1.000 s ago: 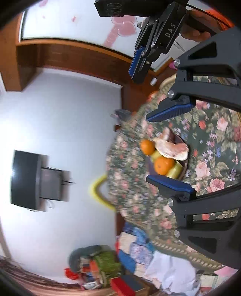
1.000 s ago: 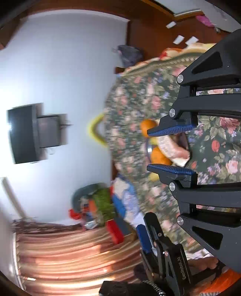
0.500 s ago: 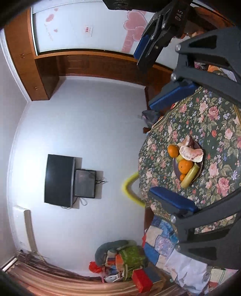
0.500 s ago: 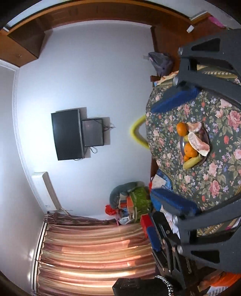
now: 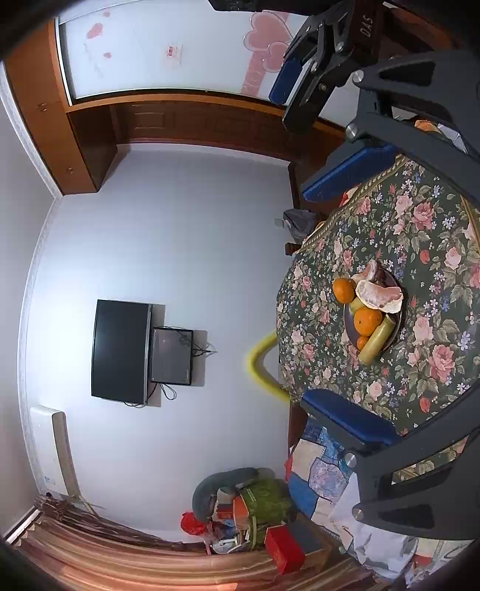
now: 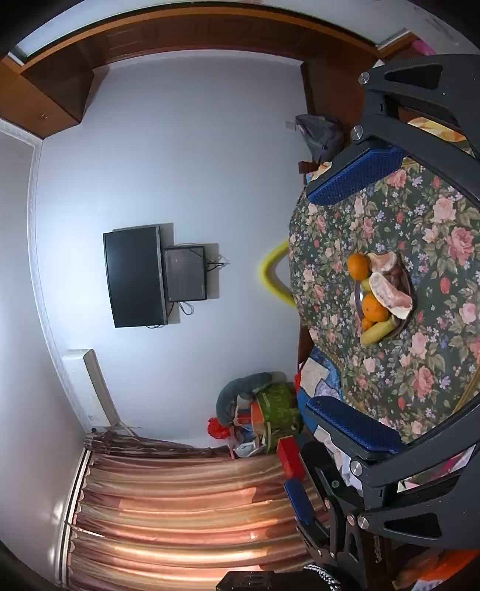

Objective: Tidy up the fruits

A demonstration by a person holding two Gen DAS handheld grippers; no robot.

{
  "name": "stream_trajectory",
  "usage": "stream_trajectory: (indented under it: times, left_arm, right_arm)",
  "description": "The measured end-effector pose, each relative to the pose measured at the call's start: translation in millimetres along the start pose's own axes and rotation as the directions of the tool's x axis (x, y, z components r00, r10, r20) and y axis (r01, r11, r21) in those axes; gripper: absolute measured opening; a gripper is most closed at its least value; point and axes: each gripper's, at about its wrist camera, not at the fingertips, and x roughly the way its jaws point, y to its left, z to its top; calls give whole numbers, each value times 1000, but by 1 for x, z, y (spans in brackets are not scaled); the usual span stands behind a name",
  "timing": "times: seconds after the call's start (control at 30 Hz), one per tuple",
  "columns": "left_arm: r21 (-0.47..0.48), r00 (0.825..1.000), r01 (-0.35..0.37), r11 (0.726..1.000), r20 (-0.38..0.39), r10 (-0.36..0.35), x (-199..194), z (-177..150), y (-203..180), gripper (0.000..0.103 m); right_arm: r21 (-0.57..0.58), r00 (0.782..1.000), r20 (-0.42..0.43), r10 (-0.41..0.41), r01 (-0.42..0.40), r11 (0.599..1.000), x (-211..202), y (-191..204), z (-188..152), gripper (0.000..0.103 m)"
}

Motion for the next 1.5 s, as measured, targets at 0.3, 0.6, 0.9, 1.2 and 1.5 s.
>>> stream_trajectory:
  times: [0.3, 0.6, 0.9, 1.2, 1.5]
  left_arm:
    - [-18, 1000, -6, 1000, -16, 5, 4, -2, 3, 103]
    - [-22, 1000, -7, 1000, -26, 7, 5, -3, 4, 103]
    - [-13, 1000, -4, 1000, -26, 4, 5, -3, 3, 103]
    - [-5, 1000, 3, 1000, -26, -4, 4, -2, 1, 103]
    - [-4, 999, 10, 1000, -30, -10, 4, -1, -2, 103]
  right_arm:
    - [1, 1000, -2, 1, -1, 1000, 0, 0, 0, 103]
    - [6, 1000, -5, -2, 2, 1000, 0, -2, -3, 103]
    - [6, 1000, -4, -4, 4, 1000, 0, -2, -2, 103]
    - [9, 1000, -4, -6, 6, 1000, -2, -2, -1, 103]
    - [18, 1000, -1, -6, 6, 1000, -4, -4, 0, 103]
